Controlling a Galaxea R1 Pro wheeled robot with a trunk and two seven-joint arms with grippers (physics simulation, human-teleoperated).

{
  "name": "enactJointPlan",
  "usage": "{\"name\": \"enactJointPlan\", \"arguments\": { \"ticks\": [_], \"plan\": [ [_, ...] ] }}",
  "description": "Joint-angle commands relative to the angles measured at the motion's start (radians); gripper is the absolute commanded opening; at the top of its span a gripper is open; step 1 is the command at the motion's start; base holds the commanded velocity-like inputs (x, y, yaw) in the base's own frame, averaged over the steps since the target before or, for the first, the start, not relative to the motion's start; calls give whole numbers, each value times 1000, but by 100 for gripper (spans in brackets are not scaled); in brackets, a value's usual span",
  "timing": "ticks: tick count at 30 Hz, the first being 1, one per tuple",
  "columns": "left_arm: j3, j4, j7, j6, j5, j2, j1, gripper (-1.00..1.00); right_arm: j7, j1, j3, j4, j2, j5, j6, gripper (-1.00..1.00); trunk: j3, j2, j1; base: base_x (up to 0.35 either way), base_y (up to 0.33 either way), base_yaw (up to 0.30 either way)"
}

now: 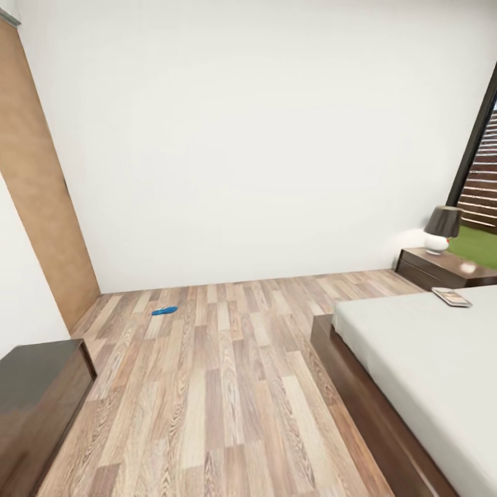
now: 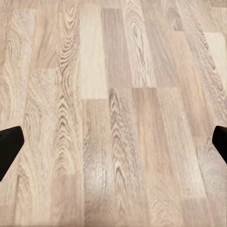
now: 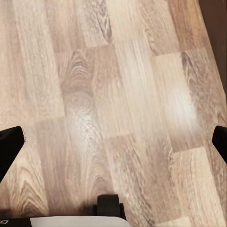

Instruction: In the bedroom, move the book from the bed onto either nightstand, and place the two sandals side by side next to the bed.

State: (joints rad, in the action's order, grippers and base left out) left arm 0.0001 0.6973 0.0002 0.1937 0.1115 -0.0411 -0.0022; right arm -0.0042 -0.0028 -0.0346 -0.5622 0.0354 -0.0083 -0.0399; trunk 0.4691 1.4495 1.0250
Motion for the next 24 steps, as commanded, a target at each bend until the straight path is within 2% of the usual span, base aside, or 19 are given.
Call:
{"name": "enactJointPlan", "arguments": {
  "ticks": [1, 10, 24],
  "plan": [
    [0, 0, 0, 2, 8, 0, 0, 100, 0, 0, -1, 0, 0, -1, -3, 100, 1, 0, 0, 0, 0, 294],
    [0, -2, 0, 2, 8, 0, 0, 100, 0, 0, -1, 1, -1, -1, -3, 100, 1, 0, 0, 0, 0, 237],
    [1, -1, 0, 3, 8, 0, 0, 100, 0, 0, 0, 1, -2, -1, -3, 100, 1, 0, 0, 32, 0, 25]
  ]
}}
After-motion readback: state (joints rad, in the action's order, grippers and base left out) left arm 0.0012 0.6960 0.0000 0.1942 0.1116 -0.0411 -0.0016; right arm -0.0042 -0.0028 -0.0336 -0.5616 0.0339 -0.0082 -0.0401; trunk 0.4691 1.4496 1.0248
